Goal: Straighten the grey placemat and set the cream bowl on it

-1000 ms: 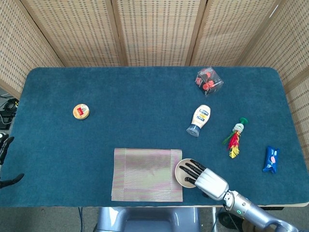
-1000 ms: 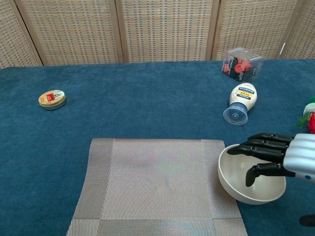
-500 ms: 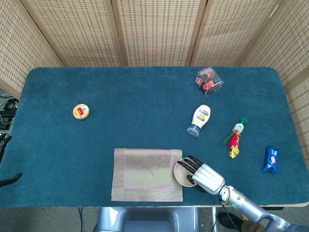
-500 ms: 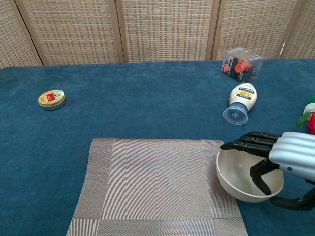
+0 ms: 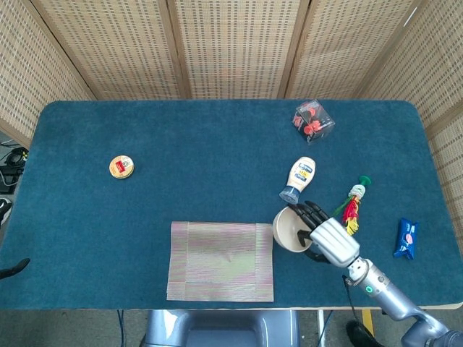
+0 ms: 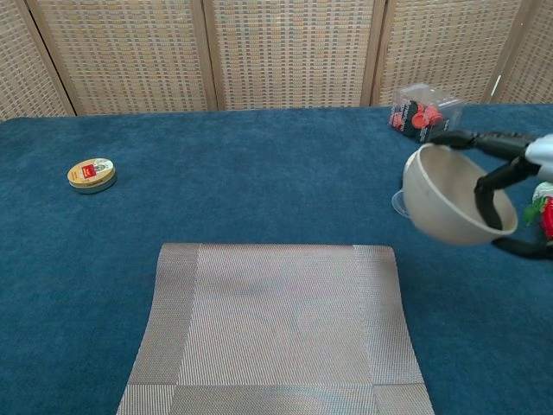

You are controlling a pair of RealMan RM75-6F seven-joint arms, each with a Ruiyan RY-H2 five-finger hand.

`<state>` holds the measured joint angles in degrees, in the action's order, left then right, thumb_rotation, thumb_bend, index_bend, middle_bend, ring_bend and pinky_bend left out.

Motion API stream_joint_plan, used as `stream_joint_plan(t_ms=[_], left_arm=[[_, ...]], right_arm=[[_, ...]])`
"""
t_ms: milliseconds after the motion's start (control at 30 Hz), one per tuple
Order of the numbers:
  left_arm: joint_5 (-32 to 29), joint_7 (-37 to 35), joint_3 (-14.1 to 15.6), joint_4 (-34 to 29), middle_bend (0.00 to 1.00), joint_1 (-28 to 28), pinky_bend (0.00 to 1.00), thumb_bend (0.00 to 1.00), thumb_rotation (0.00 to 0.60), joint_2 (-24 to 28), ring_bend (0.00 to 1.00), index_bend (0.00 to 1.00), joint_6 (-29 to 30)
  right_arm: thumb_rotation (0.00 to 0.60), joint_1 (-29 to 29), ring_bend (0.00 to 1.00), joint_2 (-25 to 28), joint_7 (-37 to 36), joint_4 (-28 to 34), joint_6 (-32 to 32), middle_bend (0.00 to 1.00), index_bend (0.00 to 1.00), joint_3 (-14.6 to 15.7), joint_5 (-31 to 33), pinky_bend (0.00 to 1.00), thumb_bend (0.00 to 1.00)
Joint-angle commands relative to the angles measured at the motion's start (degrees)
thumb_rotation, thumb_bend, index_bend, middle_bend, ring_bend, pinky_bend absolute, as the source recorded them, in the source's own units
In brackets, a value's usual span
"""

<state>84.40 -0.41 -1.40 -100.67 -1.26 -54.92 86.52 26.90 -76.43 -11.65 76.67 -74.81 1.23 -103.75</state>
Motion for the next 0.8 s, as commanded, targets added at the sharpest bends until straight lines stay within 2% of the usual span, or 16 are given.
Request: stream_joint_plan(t_ms=[33,267,500,667,800], left_arm=[[0.44,-0.11,0.15,-0.07,0.0,0.19,0.0,0.0,0.6,0.05,0.0,0.0,0.37],[0.59,0.33,0.24,-0.21,0.0,0.17,0.0,0.0,0.6,-0.07,0.0,0.0,0.29],[-0.19,1.56,0.03,-0.39,0.0,-0.25,0.0,0.0,0.6,-0.46,0.0,0.0,-0.55],[-1.28,1.87,-0.23,-0.12,0.0,-0.81,0.0,0.0,0.6,-0.64,0.0,0.0,-1.82],[-1.73,2.05,-0.46,0.03,0.0,-1.26,0.0,0.0,0.6,-0.69,0.0,0.0,-2.53]], right_arm=[[0.6,-0.07,0.0,3.57,-0.07,-1.09,1.41,0.0,0.68,-3.65,6.31,0.0,0.55],[0.6,1.88,0.0,8.03,-0.16,-3.23,14.34,0.0,0.67,-7.99,20.99,0.0,0.56],[0.6,6.09,0.0,6.72,2.6,-8.13,26.76,0.0,0.68,-11.24,32.06,0.0,0.56],[0.6,7.17,0.0,5.62,4.81,-12.18,32.21,0.0,0.68,-12.04,38.56,0.0,0.56],[0.6,6.23,0.0,5.64,5.51,-14.91,35.12,0.0,0.67,-11.54,42.52,0.0,0.56]])
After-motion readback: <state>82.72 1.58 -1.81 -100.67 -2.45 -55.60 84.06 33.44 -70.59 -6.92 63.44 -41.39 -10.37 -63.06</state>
